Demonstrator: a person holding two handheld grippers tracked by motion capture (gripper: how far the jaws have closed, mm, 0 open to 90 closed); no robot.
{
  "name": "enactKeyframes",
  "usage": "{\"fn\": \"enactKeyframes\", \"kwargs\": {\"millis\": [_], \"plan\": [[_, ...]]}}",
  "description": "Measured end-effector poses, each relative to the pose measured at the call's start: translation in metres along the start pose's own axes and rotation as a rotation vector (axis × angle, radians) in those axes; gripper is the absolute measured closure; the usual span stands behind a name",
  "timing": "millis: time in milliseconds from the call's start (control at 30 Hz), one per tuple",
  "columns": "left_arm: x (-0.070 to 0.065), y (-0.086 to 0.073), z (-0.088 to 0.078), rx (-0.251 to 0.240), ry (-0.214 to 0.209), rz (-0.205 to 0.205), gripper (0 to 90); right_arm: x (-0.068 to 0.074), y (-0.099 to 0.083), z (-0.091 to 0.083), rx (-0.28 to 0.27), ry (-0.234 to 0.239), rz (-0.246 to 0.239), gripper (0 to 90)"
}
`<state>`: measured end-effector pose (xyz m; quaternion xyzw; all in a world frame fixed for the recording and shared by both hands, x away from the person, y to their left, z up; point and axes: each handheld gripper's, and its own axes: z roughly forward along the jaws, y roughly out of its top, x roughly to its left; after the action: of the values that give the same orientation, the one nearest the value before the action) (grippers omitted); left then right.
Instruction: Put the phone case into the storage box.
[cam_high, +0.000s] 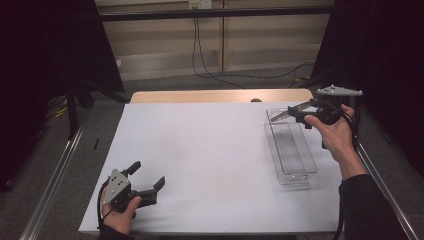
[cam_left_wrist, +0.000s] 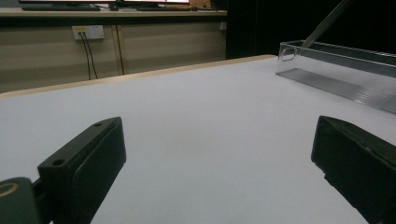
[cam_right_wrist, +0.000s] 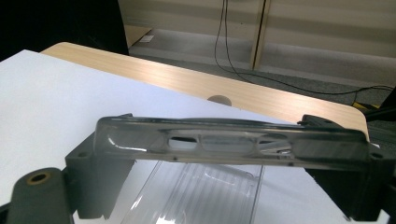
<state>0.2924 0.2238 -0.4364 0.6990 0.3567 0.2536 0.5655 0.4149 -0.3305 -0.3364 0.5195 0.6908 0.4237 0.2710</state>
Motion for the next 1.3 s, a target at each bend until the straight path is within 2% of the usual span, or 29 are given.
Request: {"fn": "enactKeyframes", "kwargs": {"millis": [167,267,400,600,833,867,1000,1133,1233,1300], "plan": [[-0.001,0.0,0.001,0.006,-0.001,0.003,3.6,0.002,0.0,0.008,0.004,-0.018,0.006,11.9],[0.0,0.0,0.0,0.002,0.002,0.008,3.7,0.003,-0.002,0.016,0.035,-0.038,0.009,11.9],[0.0,-0.001,0.001,0.008,0.001,0.006,3.7,0.003,-0.003,0.019,0.05,-0.052,0.013,11.8],[0.001,-0.001,0.002,0.008,0.005,0.011,3.7,0.009,-0.005,0.029,0.078,-0.11,0.04,11.9],[0.001,-0.001,0.002,0.007,0.013,0.02,3.3,0.013,-0.006,0.035,0.07,-0.149,0.063,11.8],[0.002,-0.001,0.002,0.009,0.016,0.019,3.3,0.015,-0.006,0.038,0.068,-0.172,0.069,11.8],[0.001,-0.001,0.002,0.009,0.014,0.016,3.3,0.018,-0.007,0.042,0.069,-0.176,0.071,11.8],[0.0,0.0,0.001,0.006,0.016,0.015,3.3,0.021,-0.009,0.048,0.082,-0.207,0.079,11.8],[-0.001,0.0,0.0,-0.003,0.017,0.008,3.3,0.021,-0.009,0.049,0.081,-0.213,0.081,11.8],[-0.002,0.001,0.0,0.001,0.006,0.016,3.3,0.021,-0.009,0.051,0.091,-0.217,0.078,11.8]]}}
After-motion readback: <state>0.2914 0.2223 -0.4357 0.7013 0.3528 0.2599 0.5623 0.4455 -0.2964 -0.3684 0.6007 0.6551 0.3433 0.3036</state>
